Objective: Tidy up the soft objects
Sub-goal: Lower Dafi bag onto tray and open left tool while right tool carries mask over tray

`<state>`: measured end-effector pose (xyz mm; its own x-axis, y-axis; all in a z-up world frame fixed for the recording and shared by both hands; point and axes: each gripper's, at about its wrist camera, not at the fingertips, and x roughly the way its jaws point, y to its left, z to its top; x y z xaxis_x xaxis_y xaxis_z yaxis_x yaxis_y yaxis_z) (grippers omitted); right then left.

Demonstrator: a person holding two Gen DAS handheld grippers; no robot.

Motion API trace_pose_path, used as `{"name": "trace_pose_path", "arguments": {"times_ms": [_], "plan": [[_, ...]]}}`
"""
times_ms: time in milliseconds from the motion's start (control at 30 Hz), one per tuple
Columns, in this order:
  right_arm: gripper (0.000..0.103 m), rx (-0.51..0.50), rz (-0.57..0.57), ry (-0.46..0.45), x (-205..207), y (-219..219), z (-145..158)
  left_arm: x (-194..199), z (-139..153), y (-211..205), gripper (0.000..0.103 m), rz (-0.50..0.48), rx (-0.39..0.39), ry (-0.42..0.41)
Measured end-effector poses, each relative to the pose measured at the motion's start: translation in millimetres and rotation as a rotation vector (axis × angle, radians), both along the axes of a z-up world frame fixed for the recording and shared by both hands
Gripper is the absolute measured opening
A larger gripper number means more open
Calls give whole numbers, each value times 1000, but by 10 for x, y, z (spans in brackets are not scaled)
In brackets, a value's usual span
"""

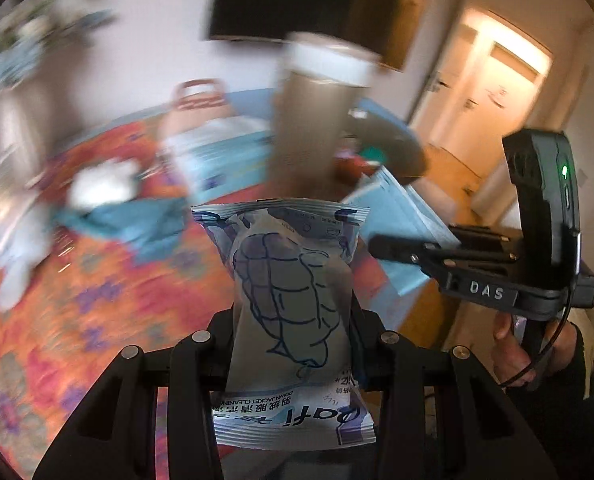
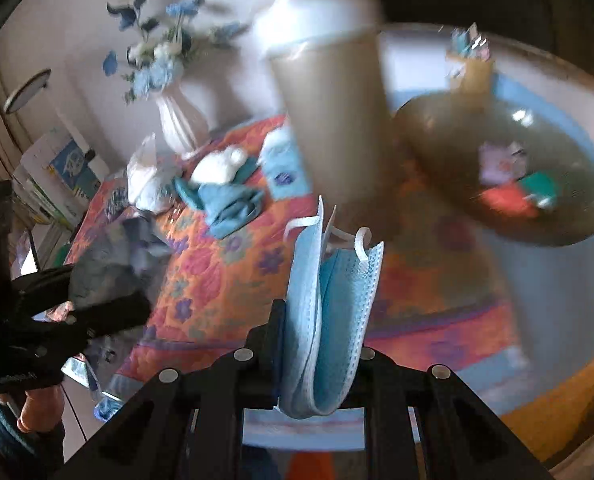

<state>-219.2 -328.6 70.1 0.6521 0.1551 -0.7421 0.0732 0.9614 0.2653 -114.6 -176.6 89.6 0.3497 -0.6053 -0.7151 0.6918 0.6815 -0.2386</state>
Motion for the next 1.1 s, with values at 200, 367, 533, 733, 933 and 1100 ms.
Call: {"name": "trace_pose_path", "arguments": {"times_ms": [200, 367, 533, 733, 933, 1100], "plan": [[16, 2, -144, -79, -285, -670, 296, -163, 192, -881, 38, -150, -13, -23], [16, 59, -282, -109, -384, -1314, 396, -177, 351, -1538, 38, -183, -11, -64], [16, 128, -420, -145, -244, -1959, 500, -3, 556, -2135, 38, -67, 0, -154], [16, 165, -425, -136, 249, -2489, 543, 391, 539, -2628, 39, 92, 62, -212], [29, 164, -377, -21, 696, -2752, 386, 727, 364, -2809, 80, 162, 88, -192], [66, 186, -372, -12, 637, -2831, 344, 572, 355, -2787, 83, 147, 77, -236]]}}
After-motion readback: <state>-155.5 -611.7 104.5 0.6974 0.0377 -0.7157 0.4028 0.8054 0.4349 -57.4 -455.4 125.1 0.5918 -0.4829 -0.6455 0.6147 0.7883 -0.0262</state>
